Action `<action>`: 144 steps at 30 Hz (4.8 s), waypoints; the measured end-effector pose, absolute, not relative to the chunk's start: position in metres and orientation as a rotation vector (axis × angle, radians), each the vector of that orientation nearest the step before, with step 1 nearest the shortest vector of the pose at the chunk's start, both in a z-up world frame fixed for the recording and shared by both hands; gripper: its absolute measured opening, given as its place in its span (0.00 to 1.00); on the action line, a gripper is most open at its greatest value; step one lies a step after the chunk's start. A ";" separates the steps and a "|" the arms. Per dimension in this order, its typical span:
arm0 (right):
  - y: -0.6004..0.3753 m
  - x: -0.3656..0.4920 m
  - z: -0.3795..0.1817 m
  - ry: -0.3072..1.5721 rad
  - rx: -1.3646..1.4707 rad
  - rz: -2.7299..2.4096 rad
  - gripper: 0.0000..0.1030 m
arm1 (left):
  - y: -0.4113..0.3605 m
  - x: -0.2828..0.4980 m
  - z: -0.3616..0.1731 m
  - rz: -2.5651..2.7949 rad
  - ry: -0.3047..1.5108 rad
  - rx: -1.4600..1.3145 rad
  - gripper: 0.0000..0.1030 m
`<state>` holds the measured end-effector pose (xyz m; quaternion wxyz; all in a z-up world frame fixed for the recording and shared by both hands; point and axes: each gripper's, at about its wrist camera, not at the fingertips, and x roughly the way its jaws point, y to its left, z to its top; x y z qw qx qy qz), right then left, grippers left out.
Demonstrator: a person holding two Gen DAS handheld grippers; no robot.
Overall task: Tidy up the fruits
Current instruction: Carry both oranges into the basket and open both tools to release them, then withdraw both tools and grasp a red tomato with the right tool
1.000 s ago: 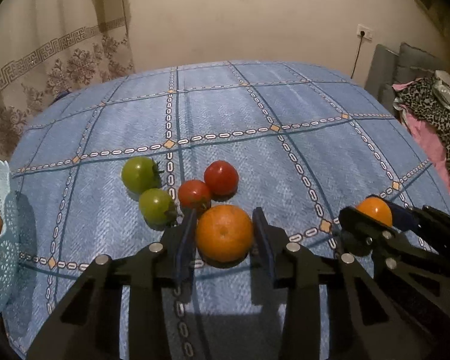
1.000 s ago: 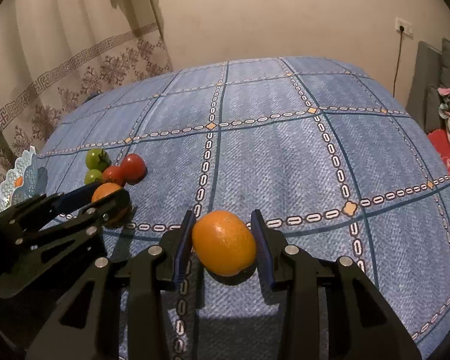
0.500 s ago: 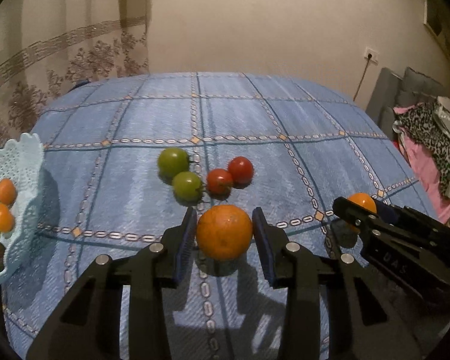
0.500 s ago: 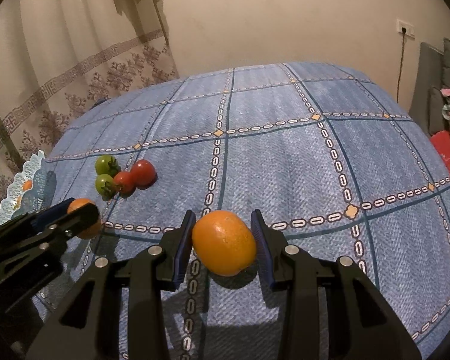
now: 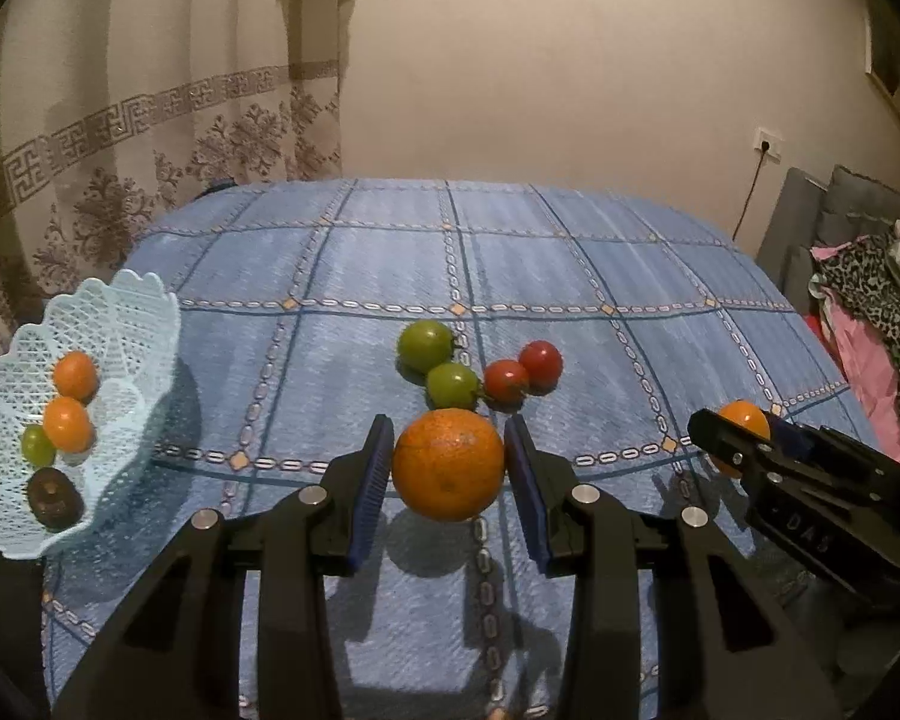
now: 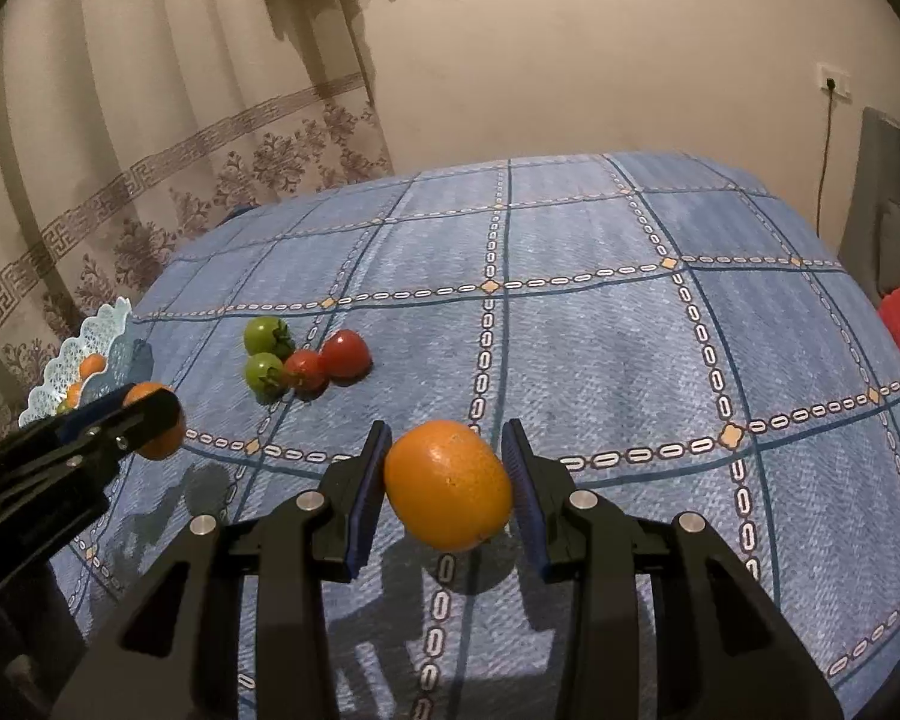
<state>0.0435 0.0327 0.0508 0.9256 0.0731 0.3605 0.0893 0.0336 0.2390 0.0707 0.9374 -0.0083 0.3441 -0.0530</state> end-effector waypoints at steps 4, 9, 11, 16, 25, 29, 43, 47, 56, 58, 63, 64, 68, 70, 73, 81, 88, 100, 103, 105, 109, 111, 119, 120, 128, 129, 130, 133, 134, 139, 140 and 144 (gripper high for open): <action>0.044 0.042 0.056 0.731 0.122 0.190 0.37 | 0.251 0.026 0.078 -0.088 0.681 -0.025 0.38; 0.062 0.040 0.068 0.714 0.109 0.219 0.37 | 0.269 0.016 0.087 -0.053 0.648 -0.031 0.38; 0.073 0.040 0.073 0.706 0.101 0.235 0.37 | 0.278 0.013 0.090 -0.040 0.636 -0.037 0.38; 0.100 0.042 0.086 0.685 0.080 0.277 0.37 | 0.300 0.006 0.098 0.000 0.615 -0.052 0.38; 0.155 0.047 0.098 0.674 0.050 0.351 0.37 | 0.351 -0.004 0.102 0.089 0.593 -0.067 0.38; 0.181 0.050 0.104 0.672 0.040 0.384 0.37 | 0.377 -0.008 0.103 0.127 0.587 -0.085 0.38; 0.272 0.059 0.117 0.666 0.008 0.518 0.37 | 0.433 -0.007 0.095 0.197 0.598 -0.158 0.38; 0.287 0.066 0.113 0.695 0.025 0.540 0.37 | 0.444 -0.005 0.092 0.207 0.603 -0.178 0.38; 0.306 0.078 0.109 0.733 0.034 0.569 0.38 | 0.457 -0.010 0.095 0.244 0.569 -0.204 0.69; 0.308 0.080 0.109 0.738 0.046 0.574 0.38 | 0.460 -0.010 0.096 0.254 0.566 -0.214 0.70; 0.305 0.081 0.108 0.743 0.072 0.573 0.46 | 0.470 -0.010 0.095 0.289 0.566 -0.242 0.73; 0.304 0.081 0.109 0.739 0.075 0.571 0.46 | 0.471 -0.011 0.094 0.294 0.563 -0.243 0.75; 0.302 0.082 0.110 0.736 0.076 0.567 0.46 | 0.470 -0.011 0.095 0.295 0.561 -0.237 0.76; 0.300 0.082 0.109 0.737 0.079 0.561 0.46 | 0.470 -0.011 0.095 0.295 0.560 -0.234 0.81; 0.297 0.081 0.106 0.741 0.081 0.553 0.47 | 0.469 -0.012 0.095 0.294 0.559 -0.235 0.92; 0.288 0.081 0.097 0.746 0.081 0.521 0.49 | 0.463 -0.008 0.095 0.285 0.551 -0.198 0.95; 0.272 0.083 0.092 0.752 0.088 0.487 0.49 | 0.458 -0.007 0.095 0.275 0.557 -0.187 0.96; 0.235 0.088 0.082 0.764 0.105 0.411 0.53 | 0.434 -0.003 0.095 0.223 0.568 -0.134 0.96; 0.227 0.088 0.081 0.763 0.104 0.396 0.53 | 0.429 -0.003 0.096 0.217 0.567 -0.130 0.96; 0.221 0.088 0.080 0.764 0.105 0.386 0.53 | 0.427 -0.002 0.096 0.215 0.568 -0.129 0.96; 0.206 0.090 0.077 0.768 0.109 0.360 0.53 | 0.421 -0.001 0.097 0.207 0.570 -0.121 0.96; 0.198 0.092 0.075 0.770 0.111 0.346 0.53 | 0.417 0.000 0.097 0.203 0.571 -0.114 0.96; 0.157 0.102 0.070 0.777 0.139 0.269 0.53 | 0.397 0.006 0.098 0.181 0.575 -0.089 0.96; 0.152 0.103 0.070 0.778 0.144 0.262 0.53 | 0.394 0.006 0.099 0.179 0.575 -0.086 0.96; 0.107 0.122 0.063 0.800 0.200 0.173 0.53 | 0.372 0.015 0.098 0.153 0.584 -0.059 0.97; 0.104 0.123 0.062 0.806 0.204 0.169 0.53 | 0.370 0.015 0.098 0.151 0.584 -0.056 0.97; 0.100 0.127 0.059 0.819 0.212 0.161 0.53 | 0.368 0.016 0.098 0.148 0.585 -0.054 0.97; 0.092 0.135 0.053 0.842 0.225 0.148 0.53 | 0.361 0.018 0.098 0.139 0.588 -0.047 0.97; 0.090 0.137 0.051 0.844 0.224 0.143 0.53 | 0.358 0.019 0.098 0.135 0.590 -0.043 0.97; 0.092 0.151 0.046 0.855 0.199 0.130 0.53 | 0.346 0.021 0.096 0.119 0.599 -0.025 0.97; 0.094 0.154 0.044 0.858 0.193 0.132 0.53 | 0.345 0.022 0.096 0.117 0.600 -0.022 0.97; 0.097 0.160 0.037 0.876 0.163 0.144 0.53 | 0.337 0.025 0.093 0.104 0.609 -0.006 0.97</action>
